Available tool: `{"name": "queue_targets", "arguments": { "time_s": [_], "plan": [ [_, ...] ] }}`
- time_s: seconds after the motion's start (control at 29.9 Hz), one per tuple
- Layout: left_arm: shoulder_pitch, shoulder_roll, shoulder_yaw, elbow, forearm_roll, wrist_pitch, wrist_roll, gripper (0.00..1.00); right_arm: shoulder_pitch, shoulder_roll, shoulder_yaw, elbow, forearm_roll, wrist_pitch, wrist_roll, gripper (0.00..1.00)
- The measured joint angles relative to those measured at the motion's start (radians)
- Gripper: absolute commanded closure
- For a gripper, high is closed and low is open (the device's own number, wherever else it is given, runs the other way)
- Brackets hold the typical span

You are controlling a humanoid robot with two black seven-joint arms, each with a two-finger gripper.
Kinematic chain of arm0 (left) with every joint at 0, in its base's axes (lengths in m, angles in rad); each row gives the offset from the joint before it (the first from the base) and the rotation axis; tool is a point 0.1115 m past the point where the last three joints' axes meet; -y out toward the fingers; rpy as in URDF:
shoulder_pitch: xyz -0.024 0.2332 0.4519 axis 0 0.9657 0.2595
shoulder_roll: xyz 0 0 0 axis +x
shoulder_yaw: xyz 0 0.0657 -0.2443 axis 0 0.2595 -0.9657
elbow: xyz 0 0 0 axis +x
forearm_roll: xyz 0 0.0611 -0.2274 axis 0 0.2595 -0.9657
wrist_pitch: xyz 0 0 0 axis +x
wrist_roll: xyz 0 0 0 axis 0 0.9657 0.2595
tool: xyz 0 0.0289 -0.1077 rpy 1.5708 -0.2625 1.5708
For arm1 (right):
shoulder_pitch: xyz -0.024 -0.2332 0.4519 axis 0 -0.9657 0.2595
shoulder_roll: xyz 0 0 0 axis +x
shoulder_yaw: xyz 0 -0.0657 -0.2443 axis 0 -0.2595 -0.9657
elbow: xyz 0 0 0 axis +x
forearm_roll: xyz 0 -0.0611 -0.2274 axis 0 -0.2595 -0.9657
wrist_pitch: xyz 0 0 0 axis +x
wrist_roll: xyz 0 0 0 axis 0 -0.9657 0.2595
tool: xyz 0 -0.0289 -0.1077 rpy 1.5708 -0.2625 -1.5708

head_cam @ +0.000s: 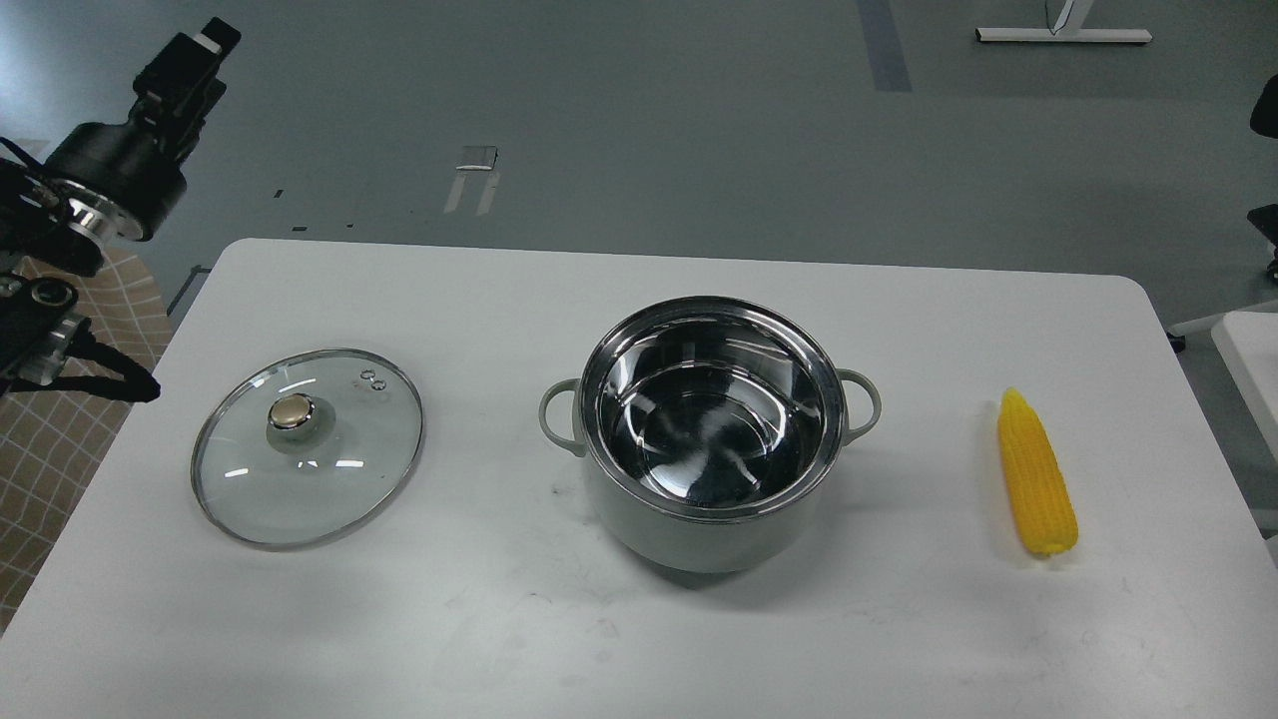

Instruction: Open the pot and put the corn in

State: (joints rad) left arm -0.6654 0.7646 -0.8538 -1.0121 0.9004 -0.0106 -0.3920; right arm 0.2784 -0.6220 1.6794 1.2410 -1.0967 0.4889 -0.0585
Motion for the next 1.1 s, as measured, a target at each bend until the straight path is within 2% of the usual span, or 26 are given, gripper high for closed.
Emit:
{"name": "queue_targets", "arguments": {
  "time_s": [0.1,0.23,0.33,0.5,0.64,0.87,0.97,1.04,1.1],
  "plan": [
    [-0.072,-0.038,-0.01,0.035,-0.161,-0.076,0.001,0.17,-0.027,-0.045,-0.028,0.061,-0.139,0.0,0.0,0.0],
    [-0.113,-0.068,-0.037,0.051,-0.401,-0.183,0.002,0.05,-0.043,-0.059,-0.107,0.139,-0.341,0.0,0.0,0.0],
    [-0.124,-0.11,-0.086,0.053,-0.534,-0.26,0.011,0.03,-0.048,-0.047,-0.208,0.179,-0.473,0.0,-0.001,0.0],
    [-0.116,-0.16,-0.187,0.059,-0.587,-0.359,0.052,0.03,-0.063,0.001,-0.381,0.184,-0.696,0.0,-0.007,0.0],
    [-0.113,-0.197,-0.213,0.077,-0.589,-0.381,0.063,0.03,-0.084,0.036,-0.504,0.156,-0.853,0.0,-0.012,0.0],
    [-0.086,-0.205,-0.229,0.071,-0.59,-0.381,0.063,0.03,-0.107,0.05,-0.546,0.123,-0.948,0.0,-0.017,0.0],
    [-0.071,-0.204,-0.24,0.069,-0.59,-0.381,0.063,0.03,-0.118,0.066,-0.547,0.096,-0.977,-0.003,-0.017,0.05],
    [-0.069,-0.205,-0.241,0.067,-0.589,-0.381,0.064,0.03,-0.125,0.072,-0.548,0.09,-0.983,-0.008,-0.018,0.14],
    [-0.068,-0.208,-0.241,0.067,-0.587,-0.381,0.065,0.03,-0.129,0.083,-0.548,0.087,-0.984,-0.011,-0.021,0.41]
  ]
}}
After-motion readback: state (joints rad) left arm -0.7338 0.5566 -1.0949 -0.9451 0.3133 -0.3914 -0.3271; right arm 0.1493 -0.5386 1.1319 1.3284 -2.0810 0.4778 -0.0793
